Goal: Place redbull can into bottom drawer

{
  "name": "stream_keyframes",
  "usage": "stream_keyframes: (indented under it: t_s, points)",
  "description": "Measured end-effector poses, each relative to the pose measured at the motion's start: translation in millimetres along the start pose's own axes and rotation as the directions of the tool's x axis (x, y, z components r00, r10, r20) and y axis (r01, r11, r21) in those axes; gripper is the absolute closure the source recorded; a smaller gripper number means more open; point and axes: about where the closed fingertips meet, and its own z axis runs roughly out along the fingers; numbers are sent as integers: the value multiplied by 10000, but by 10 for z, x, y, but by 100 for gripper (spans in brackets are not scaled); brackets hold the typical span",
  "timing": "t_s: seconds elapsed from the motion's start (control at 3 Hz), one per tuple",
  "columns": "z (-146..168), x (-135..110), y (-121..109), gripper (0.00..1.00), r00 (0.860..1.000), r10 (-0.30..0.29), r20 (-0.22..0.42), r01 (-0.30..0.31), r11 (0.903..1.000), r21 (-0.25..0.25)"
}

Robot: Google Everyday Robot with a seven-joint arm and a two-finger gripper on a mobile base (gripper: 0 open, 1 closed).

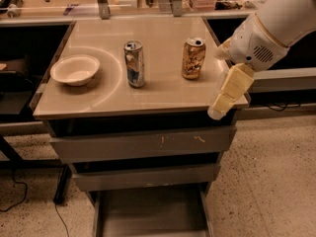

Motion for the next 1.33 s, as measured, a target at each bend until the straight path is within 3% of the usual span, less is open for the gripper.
stream_keyframes:
  t_s: [0.33,0.67,1.33]
  points:
    - [7,-5,0,0,10000,-25,17,25,10000,-42]
    - [220,-70,-9,0,9988,-66,481,63,10000,61]
    - [857,-509,-150,0,9810,-214,1929,202,9998,85]
